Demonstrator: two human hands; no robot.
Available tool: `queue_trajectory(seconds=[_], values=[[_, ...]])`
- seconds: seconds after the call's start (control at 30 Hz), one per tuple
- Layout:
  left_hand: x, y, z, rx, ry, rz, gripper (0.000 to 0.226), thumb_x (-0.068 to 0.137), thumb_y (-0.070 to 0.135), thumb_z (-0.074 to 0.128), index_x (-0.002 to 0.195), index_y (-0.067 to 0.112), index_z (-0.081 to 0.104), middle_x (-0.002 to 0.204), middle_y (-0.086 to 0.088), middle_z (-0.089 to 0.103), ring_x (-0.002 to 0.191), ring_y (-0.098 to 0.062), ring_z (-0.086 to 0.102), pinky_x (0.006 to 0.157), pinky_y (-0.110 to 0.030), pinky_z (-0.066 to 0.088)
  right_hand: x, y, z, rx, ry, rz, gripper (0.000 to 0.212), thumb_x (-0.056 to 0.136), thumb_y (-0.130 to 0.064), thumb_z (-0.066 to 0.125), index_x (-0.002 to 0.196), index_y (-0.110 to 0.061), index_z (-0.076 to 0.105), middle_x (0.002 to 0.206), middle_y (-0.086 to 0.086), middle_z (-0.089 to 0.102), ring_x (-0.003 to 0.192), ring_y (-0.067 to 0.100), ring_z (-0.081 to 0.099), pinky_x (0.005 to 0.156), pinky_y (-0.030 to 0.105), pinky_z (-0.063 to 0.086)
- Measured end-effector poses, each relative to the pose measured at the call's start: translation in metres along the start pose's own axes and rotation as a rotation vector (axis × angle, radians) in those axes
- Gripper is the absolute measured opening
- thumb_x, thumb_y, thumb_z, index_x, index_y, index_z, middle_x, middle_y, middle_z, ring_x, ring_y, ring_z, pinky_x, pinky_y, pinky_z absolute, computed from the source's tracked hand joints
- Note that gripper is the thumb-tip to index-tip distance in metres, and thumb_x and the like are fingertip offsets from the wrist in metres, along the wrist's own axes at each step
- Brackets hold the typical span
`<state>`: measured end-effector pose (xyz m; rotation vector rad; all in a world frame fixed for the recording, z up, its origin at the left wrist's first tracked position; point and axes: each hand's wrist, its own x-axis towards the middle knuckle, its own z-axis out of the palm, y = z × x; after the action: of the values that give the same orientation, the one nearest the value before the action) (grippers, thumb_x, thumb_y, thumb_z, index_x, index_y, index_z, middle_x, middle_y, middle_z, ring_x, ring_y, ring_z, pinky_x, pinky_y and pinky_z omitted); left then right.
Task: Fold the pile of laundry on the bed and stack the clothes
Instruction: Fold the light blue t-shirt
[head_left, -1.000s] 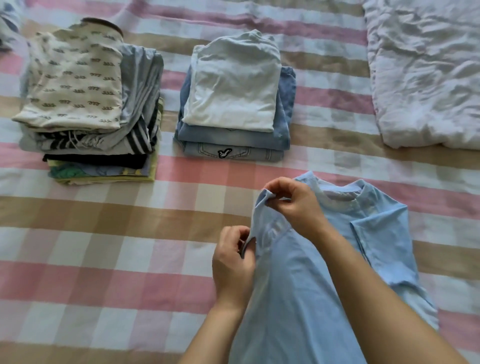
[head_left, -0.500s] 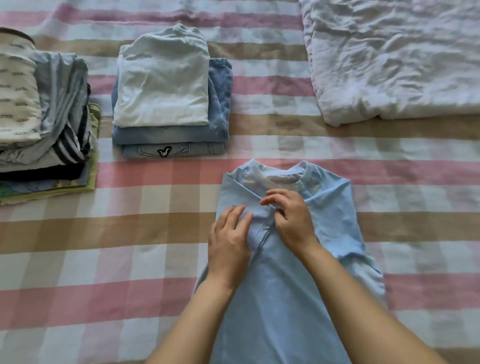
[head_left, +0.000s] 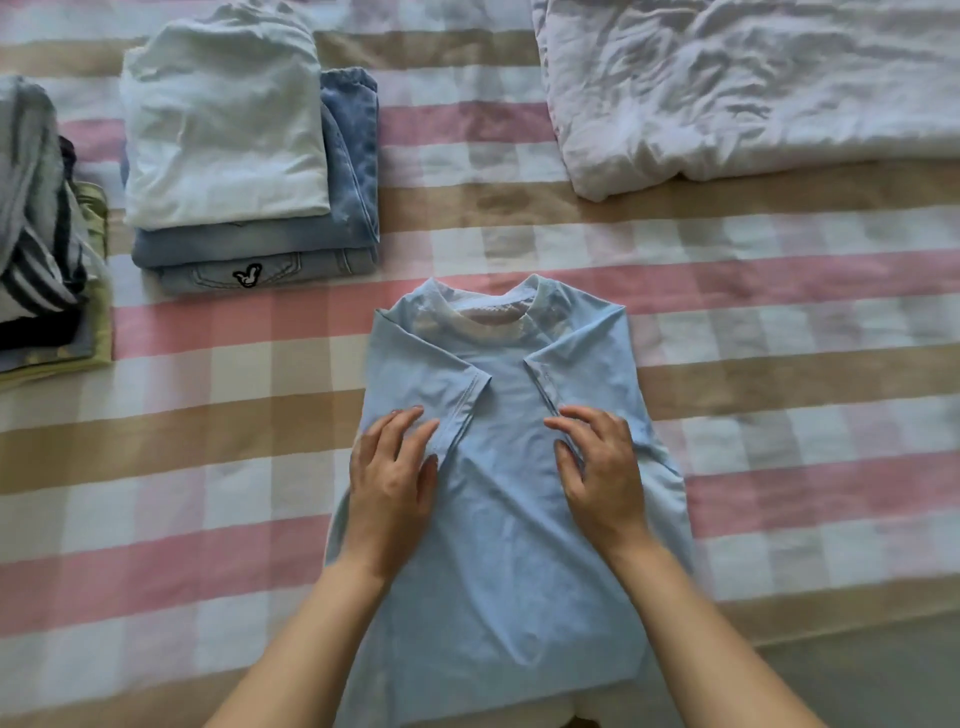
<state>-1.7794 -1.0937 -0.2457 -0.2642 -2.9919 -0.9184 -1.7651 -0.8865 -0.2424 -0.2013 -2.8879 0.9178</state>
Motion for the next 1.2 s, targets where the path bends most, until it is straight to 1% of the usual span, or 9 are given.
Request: queue_trajectory(seconds=[0.2, 0.37, 0.47, 0.6, 0.73, 0.83, 0.9, 1.1, 1.2], values=[[-0.118, 0.003, -0.004, -0.022, -0.027, -0.168, 0.037, 0.084, 0.019, 0.044, 0.107, -0.002, 0.064, 0.116, -0.023, 0.058, 0.109, -0.034, 0.048, 0.097, -0.038, 0.034, -0.12, 0.037, -0.022, -0.11, 0.053, 0.23, 0.023, 0.072, -0.006, 0.062, 0.093, -0.007, 0.071, 0.094, 0.016, 0.061, 0.089, 0.033, 0.055, 0.084, 0.03, 0.034], [-0.185, 0.002, -0.001, -0.006, 0.01, -0.396, 0.038, 0.08, 0.015, 0.058, 0.115, 0.001, 0.059, 0.12, -0.023, 0.05, 0.11, -0.035, 0.041, 0.096, -0.046, 0.036, -0.186, 0.051, -0.028, -0.148, 0.077, 0.414, 0.031, 0.074, -0.013, 0.065, 0.104, -0.006, 0.068, 0.109, 0.019, 0.056, 0.101, 0.034, 0.048, 0.093, 0.038, 0.034], [-0.207, 0.002, 0.001, 0.004, 0.047, -0.55, 0.054, 0.075, 0.002, 0.072, 0.124, -0.002, 0.052, 0.123, -0.028, 0.043, 0.111, -0.043, 0.041, 0.099, -0.051, 0.034, -0.203, 0.054, -0.027, -0.142, 0.094, 0.502, 0.045, 0.071, -0.005, 0.076, 0.114, -0.001, 0.062, 0.116, 0.025, 0.05, 0.107, 0.036, 0.045, 0.095, 0.045, 0.036], [-0.215, -0.001, 0.003, -0.101, 0.124, -0.737, 0.065, 0.075, 0.001, 0.072, 0.132, -0.005, 0.041, 0.115, -0.026, 0.047, 0.107, -0.04, 0.043, 0.099, -0.05, 0.032, -0.208, 0.06, -0.029, 0.032, 0.121, 0.672, 0.059, 0.075, -0.002, 0.072, 0.128, 0.004, 0.045, 0.12, 0.027, 0.046, 0.106, 0.042, 0.048, 0.096, 0.049, 0.04], [-0.211, -0.009, 0.001, -0.156, 0.161, -0.848, 0.033, 0.077, 0.004, 0.071, 0.105, -0.002, 0.055, 0.097, -0.02, 0.053, 0.095, -0.037, 0.046, 0.086, -0.041, 0.034, -0.205, 0.072, -0.028, 0.028, 0.073, 0.78, 0.045, 0.08, -0.002, 0.066, 0.121, 0.004, 0.049, 0.104, 0.026, 0.056, 0.098, 0.039, 0.048, 0.086, 0.045, 0.041], [-0.21, -0.013, 0.0, -0.143, 0.11, -0.842, 0.015, 0.081, 0.008, 0.067, 0.088, -0.002, 0.058, 0.092, -0.019, 0.052, 0.09, -0.035, 0.046, 0.082, -0.04, 0.034, -0.206, 0.076, -0.031, -0.053, 0.027, 0.758, 0.017, 0.083, -0.008, 0.066, 0.088, 0.006, 0.057, 0.088, 0.026, 0.057, 0.09, 0.039, 0.047, 0.079, 0.042, 0.036], [-0.214, -0.011, -0.003, -0.175, 0.102, -0.842, 0.01, 0.084, 0.007, 0.063, 0.086, 0.0, 0.056, 0.087, -0.015, 0.052, 0.085, -0.033, 0.049, 0.075, -0.04, 0.036, -0.209, 0.077, -0.033, -0.038, 0.005, 0.752, 0.02, 0.085, -0.012, 0.064, 0.077, 0.003, 0.053, 0.082, 0.024, 0.055, 0.085, 0.037, 0.048, 0.073, 0.039, 0.033], [-0.225, 0.008, -0.035, -0.348, 0.081, -0.854, 0.017, 0.087, 0.001, 0.058, 0.098, 0.008, 0.048, 0.089, -0.011, 0.058, 0.081, -0.021, 0.056, 0.072, -0.03, 0.039, -0.23, 0.057, -0.061, 0.183, -0.003, 0.839, 0.021, 0.087, -0.013, 0.063, 0.105, -0.011, 0.053, 0.088, 0.004, 0.062, 0.078, 0.021, 0.059, 0.063, 0.029, 0.041], [-0.209, 0.021, -0.061, -0.477, 0.159, -0.779, 0.017, 0.087, -0.005, 0.055, 0.094, 0.01, 0.052, 0.082, -0.011, 0.058, 0.066, -0.001, 0.055, 0.058, -0.008, 0.041, -0.22, 0.045, -0.087, 0.292, 0.09, 0.757, 0.022, 0.087, -0.01, 0.062, 0.099, -0.024, 0.05, 0.088, -0.003, 0.06, 0.072, -0.002, 0.058, 0.061, 0.009, 0.041]])
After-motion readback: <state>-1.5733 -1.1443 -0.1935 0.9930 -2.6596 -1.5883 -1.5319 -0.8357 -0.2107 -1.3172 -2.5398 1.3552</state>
